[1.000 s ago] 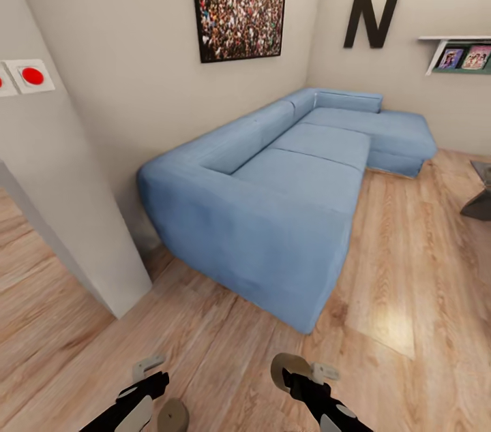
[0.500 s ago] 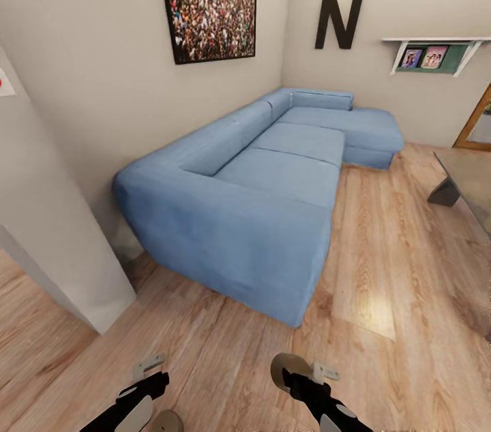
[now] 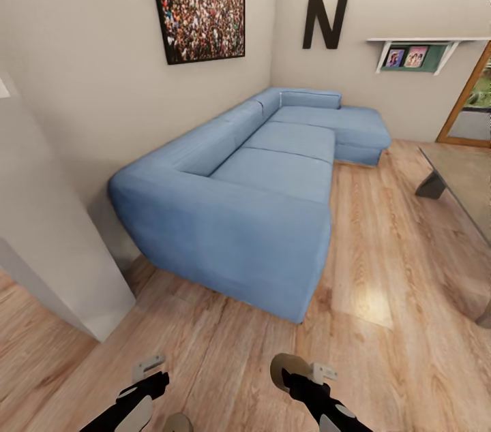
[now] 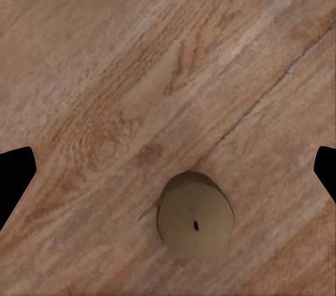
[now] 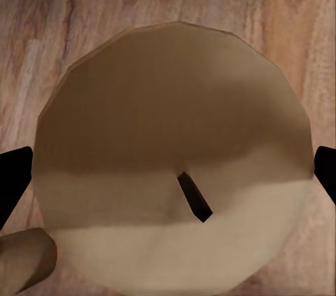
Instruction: Place each of the two pumpkins and all three candles from the living room inside a cabinet in the living room (use any cabinet), then make sure every cabinet is closed, and position the cauldron so it is next to a table in the living room.
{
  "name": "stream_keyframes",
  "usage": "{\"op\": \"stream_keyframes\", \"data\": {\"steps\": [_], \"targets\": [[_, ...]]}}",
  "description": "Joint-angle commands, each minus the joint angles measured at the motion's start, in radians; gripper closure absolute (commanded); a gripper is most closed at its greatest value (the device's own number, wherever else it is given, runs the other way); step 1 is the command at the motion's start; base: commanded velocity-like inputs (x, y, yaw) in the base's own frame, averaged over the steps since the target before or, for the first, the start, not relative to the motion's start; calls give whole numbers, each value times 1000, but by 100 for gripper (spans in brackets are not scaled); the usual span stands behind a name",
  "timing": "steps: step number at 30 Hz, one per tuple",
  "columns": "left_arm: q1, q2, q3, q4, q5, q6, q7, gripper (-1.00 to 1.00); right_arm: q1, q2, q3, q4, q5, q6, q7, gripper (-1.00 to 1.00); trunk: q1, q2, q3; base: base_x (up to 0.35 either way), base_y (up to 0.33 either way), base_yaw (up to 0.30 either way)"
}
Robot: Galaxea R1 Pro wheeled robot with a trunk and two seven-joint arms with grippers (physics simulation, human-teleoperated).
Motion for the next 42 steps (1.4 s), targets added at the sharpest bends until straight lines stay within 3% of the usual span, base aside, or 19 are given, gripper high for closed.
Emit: {"op": "stream_keyframes", "data": {"steps": [1,17,42], "targets": [[0,2,-8,-3,6,2,8,-100,-1,0,6,2,-10,-6,4,100,0,0,-1,0,168,-32],[0,2,-7,-5,7,0,8,-100,-1,-2,6,2,-11,-6,4,100,0,0,-1,27,31,-3],[0,2,-9,-7,8,-15,8,-100,-1,-2,9,-14,-5,1,2,100,96,-175,-79,0,0,0]]}}
